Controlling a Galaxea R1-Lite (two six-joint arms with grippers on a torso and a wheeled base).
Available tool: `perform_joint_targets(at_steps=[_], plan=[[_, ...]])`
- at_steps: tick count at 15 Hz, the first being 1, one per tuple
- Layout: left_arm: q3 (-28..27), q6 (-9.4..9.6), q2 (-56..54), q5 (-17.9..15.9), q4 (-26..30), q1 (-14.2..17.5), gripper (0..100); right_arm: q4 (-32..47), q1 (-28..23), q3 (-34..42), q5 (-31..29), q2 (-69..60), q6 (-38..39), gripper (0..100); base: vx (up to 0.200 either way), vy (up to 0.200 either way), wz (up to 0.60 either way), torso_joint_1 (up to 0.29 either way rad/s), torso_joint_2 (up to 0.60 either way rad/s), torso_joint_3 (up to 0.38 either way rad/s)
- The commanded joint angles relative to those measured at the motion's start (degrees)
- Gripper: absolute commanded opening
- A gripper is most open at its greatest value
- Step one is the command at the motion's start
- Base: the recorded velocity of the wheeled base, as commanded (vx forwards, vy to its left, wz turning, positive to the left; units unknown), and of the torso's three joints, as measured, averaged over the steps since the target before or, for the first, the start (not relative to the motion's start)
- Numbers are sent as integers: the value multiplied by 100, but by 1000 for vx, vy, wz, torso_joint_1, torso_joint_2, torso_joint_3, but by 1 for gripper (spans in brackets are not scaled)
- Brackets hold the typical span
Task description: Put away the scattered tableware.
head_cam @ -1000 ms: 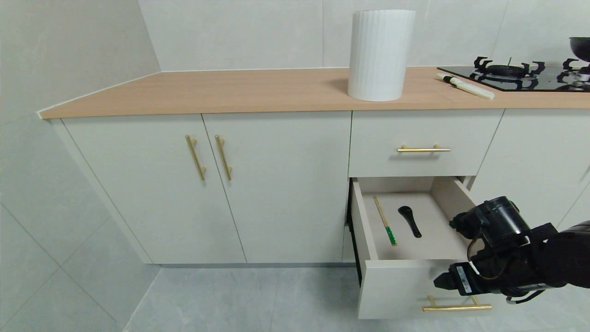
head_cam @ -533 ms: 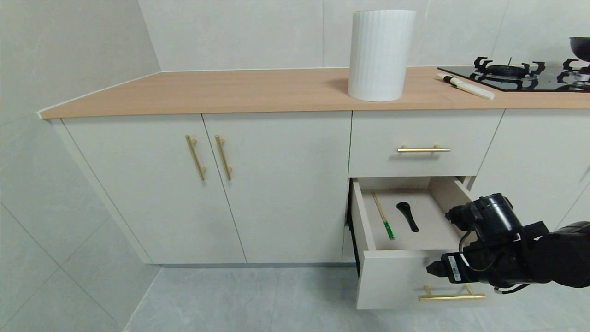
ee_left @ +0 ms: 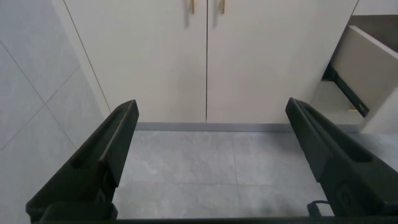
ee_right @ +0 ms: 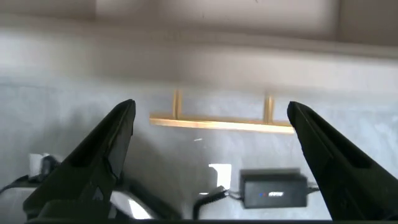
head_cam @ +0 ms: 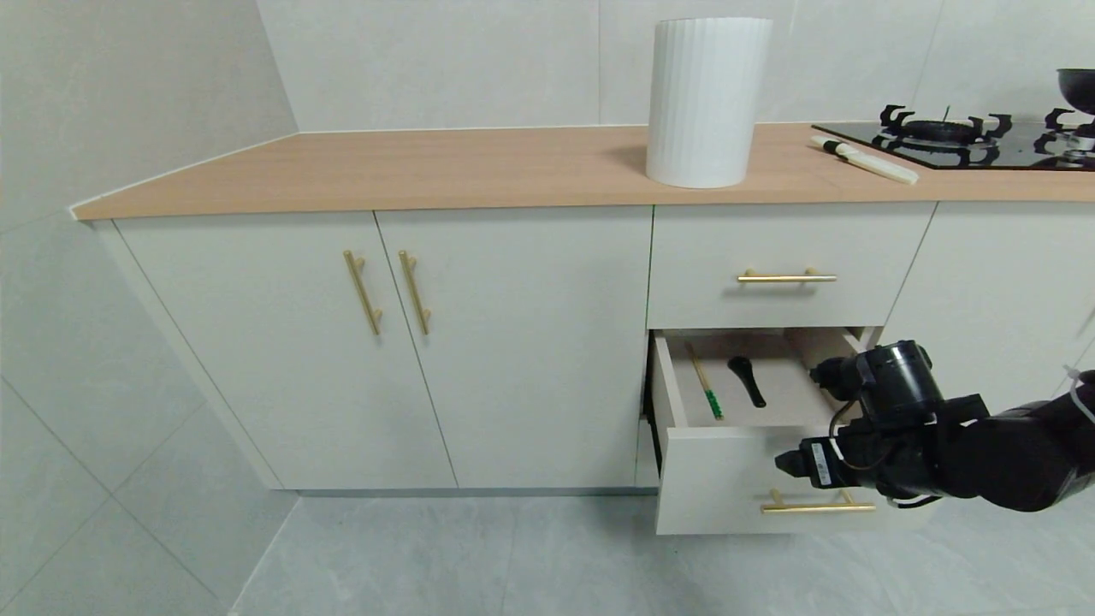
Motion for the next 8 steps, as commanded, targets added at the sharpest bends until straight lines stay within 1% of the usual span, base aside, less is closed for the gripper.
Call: perform_joint_targets(at_steps=[1, 8], plan=[[0, -1, 2, 1, -1, 4, 100, 32, -75, -245, -1, 193, -27, 100, 0, 0, 0, 0, 0, 0], [0, -1, 2, 1, -1, 4, 100, 41, -278, -1282, 8, 984, -150, 100, 0, 0, 0, 0, 0, 0]])
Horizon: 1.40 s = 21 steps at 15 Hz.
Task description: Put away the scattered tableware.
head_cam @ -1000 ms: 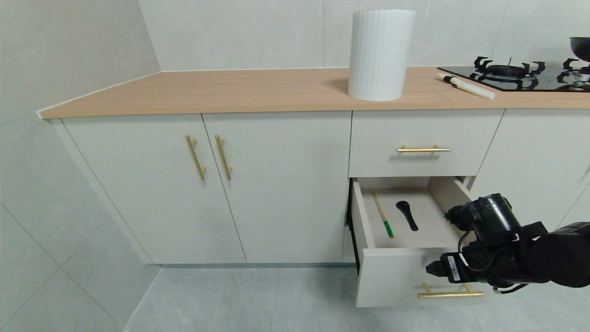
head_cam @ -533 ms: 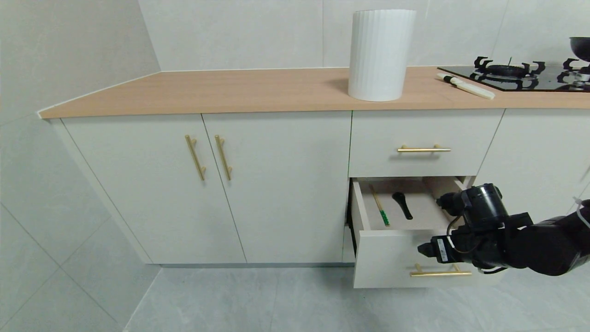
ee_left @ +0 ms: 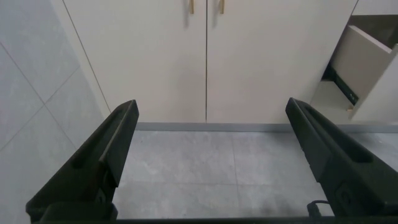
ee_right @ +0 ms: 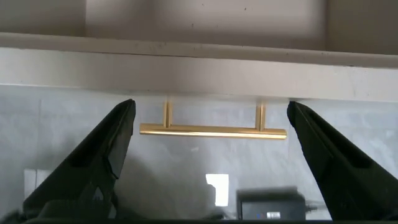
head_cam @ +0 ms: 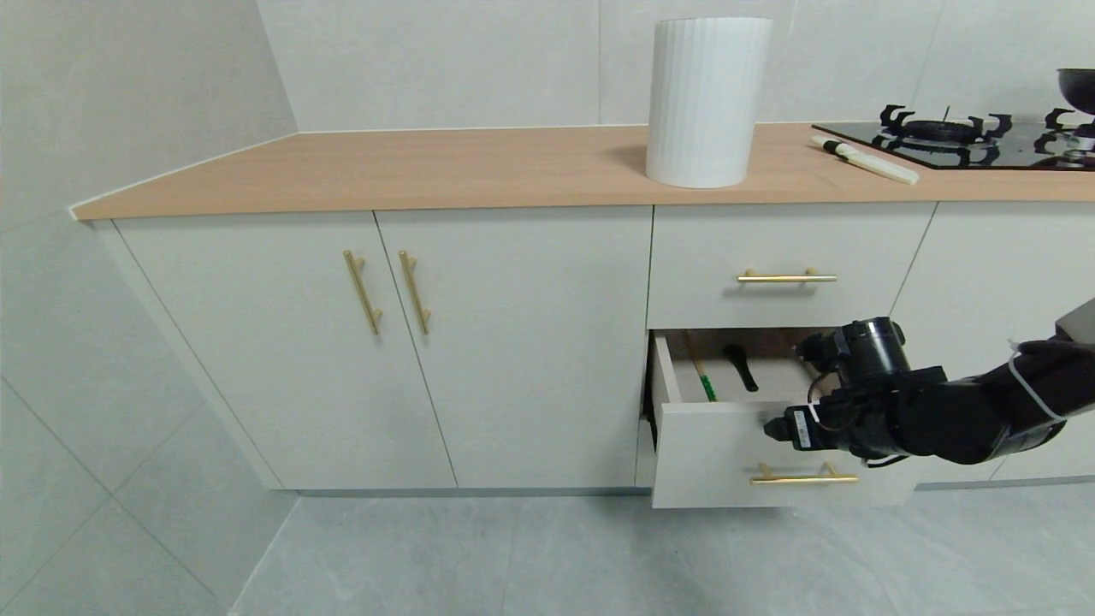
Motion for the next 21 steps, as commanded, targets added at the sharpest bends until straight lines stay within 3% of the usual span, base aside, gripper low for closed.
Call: perform_joint_targets(at_steps=[1, 16, 21], plan=[[0, -1, 2, 4, -1, 2, 100, -1, -41, -272, 8, 289, 0, 100, 0, 0, 0, 0, 0, 0], [0, -1, 2, 4, -1, 2, 100, -62, -393, -2540, 69, 1652, -123, 100, 0, 0, 0, 0, 0, 0], [0, -1, 2, 4, -1, 2, 100, -1064, -384, -2672, 69, 2188, -264, 100, 0, 0, 0, 0, 0, 0]])
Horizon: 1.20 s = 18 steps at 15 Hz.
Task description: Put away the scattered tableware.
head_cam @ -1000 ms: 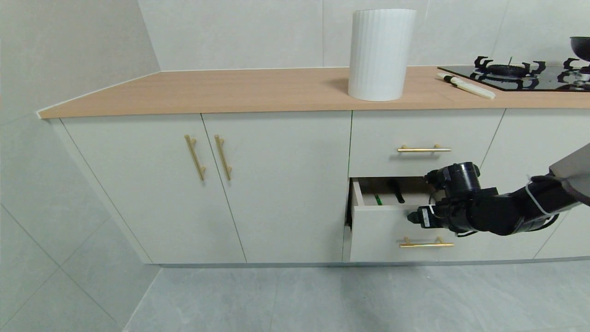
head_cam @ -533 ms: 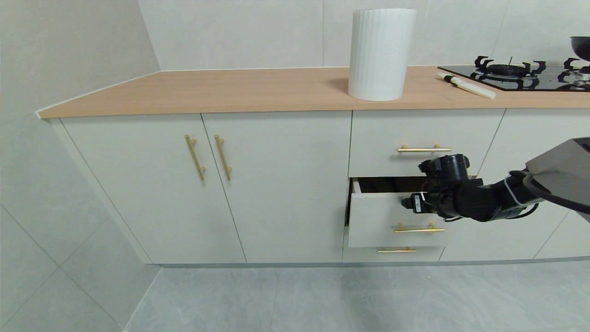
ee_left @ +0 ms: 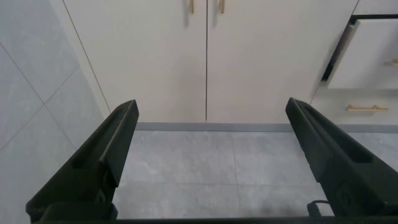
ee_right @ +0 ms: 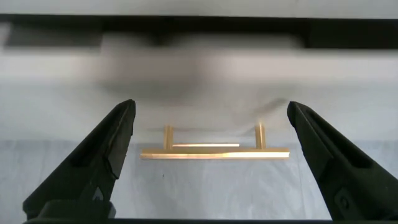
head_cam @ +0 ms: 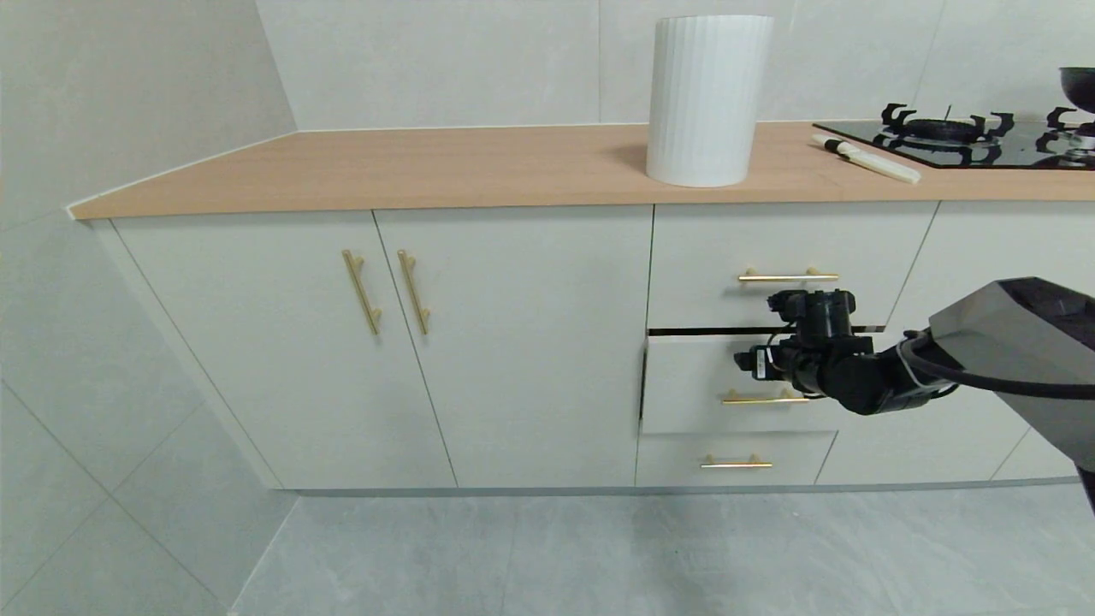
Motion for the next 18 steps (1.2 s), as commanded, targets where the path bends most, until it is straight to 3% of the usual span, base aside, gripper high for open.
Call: perform_joint_targets(at_steps=[1, 7, 18], plan=[[0, -1, 2, 1, -1, 2, 100, -164, 11, -14, 1, 250, -24, 100, 0, 0, 0, 0, 0, 0], [0, -1, 2, 1, -1, 2, 100, -753, 2, -242, -69, 610, 20, 100, 0, 0, 0, 0, 0, 0], [0, -1, 2, 1, -1, 2, 100, -753, -139, -998, -157, 1023, 327, 100, 0, 0, 0, 0, 0, 0]])
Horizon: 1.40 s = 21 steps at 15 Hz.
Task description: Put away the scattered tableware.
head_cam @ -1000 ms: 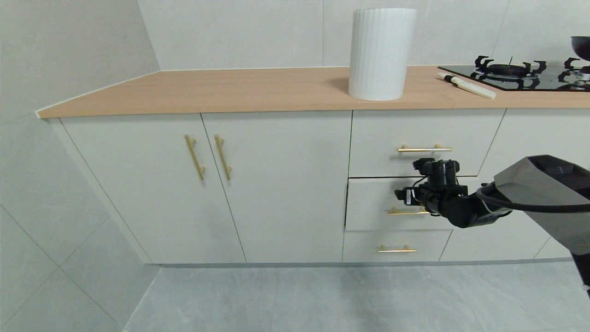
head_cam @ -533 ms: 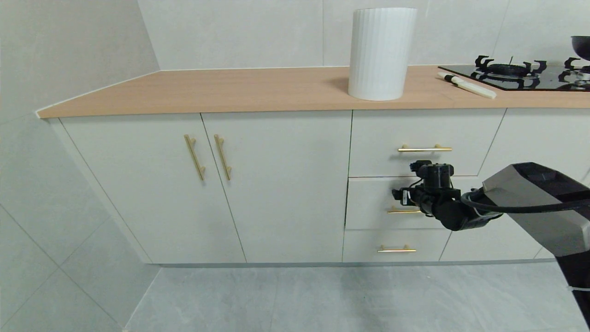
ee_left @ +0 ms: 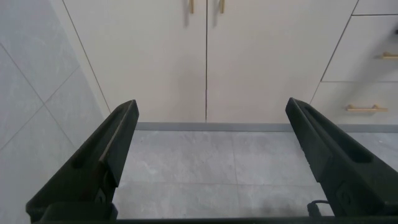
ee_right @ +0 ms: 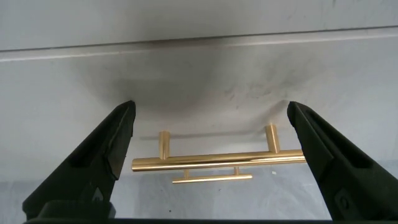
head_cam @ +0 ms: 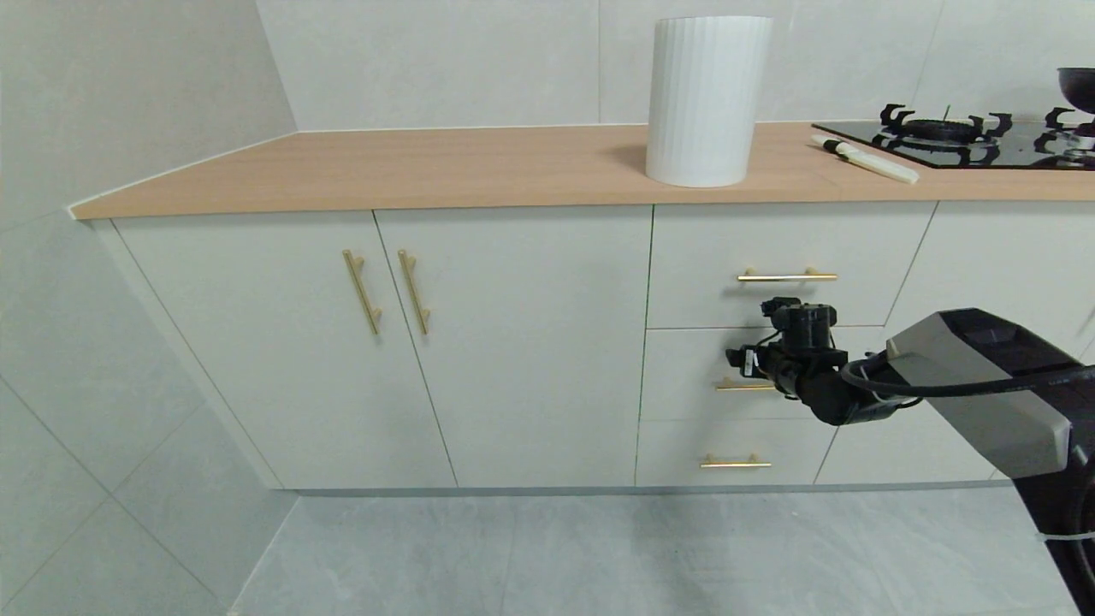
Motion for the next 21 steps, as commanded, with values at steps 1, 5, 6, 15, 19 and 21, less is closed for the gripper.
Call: perform_joint_targets(at_steps=[1, 5, 6, 15, 19, 21], plan=[[0, -1, 2, 4, -1, 4, 100, -47, -16, -45, -28, 22, 25, 100, 0, 0, 0, 0, 0, 0], [0, -1, 2, 4, -1, 4, 100, 23, -16, 605, 69, -566, 60, 100, 0, 0, 0, 0, 0, 0], [0, -1, 2, 4, -1, 4, 100, 120, 11, 1062, 262, -979, 52, 100, 0, 0, 0, 0, 0, 0], [0, -1, 2, 4, -1, 4, 100, 1834, 222, 4991, 1132, -6807, 315, 100, 0, 0, 0, 0, 0, 0], [0, -1, 2, 4, -1, 4, 100, 2001, 204, 6002, 429, -9109, 307, 100, 0, 0, 0, 0, 0, 0], [0, -1, 2, 4, -1, 4, 100, 2484, 186, 6248, 271, -10261, 219, 100, 0, 0, 0, 0, 0, 0]])
